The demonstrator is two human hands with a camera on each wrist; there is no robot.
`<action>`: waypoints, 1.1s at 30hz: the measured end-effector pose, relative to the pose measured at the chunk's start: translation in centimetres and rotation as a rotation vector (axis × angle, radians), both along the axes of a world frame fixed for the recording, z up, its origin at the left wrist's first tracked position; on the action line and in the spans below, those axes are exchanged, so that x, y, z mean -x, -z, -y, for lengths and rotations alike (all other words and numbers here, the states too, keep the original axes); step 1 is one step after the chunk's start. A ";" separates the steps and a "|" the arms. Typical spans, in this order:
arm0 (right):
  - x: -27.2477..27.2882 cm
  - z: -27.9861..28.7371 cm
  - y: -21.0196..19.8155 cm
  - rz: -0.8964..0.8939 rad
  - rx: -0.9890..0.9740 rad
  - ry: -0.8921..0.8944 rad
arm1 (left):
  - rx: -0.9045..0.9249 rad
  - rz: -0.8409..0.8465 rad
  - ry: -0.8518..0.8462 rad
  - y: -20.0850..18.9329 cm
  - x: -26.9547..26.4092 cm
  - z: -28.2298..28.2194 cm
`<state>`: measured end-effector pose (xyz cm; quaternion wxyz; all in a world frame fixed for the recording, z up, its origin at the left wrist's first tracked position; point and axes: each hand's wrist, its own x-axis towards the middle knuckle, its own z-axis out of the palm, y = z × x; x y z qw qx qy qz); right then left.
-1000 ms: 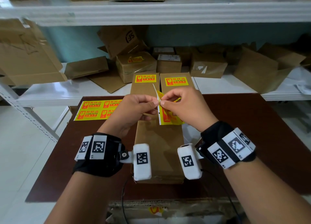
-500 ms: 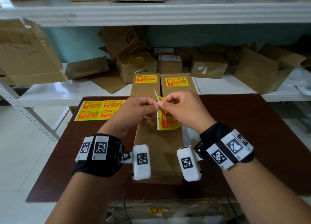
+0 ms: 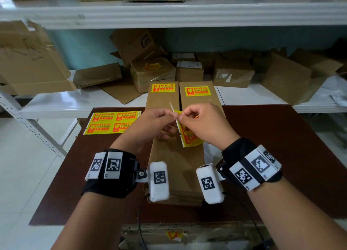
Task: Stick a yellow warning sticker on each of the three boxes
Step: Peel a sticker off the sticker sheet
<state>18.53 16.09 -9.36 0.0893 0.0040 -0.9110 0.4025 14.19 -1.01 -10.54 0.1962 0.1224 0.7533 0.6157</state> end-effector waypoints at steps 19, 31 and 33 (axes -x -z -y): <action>-0.1 0.1 -0.3 0.097 0.101 -0.033 | 0.040 -0.070 0.009 0.0 0.0 0.3; 0.2 -0.1 0.1 0.081 0.049 -0.040 | 0.137 -0.097 0.010 -0.2 -0.2 0.1; 0.3 -0.1 0.2 0.073 0.045 -0.040 | 0.141 -0.089 -0.007 -0.3 -0.2 -0.1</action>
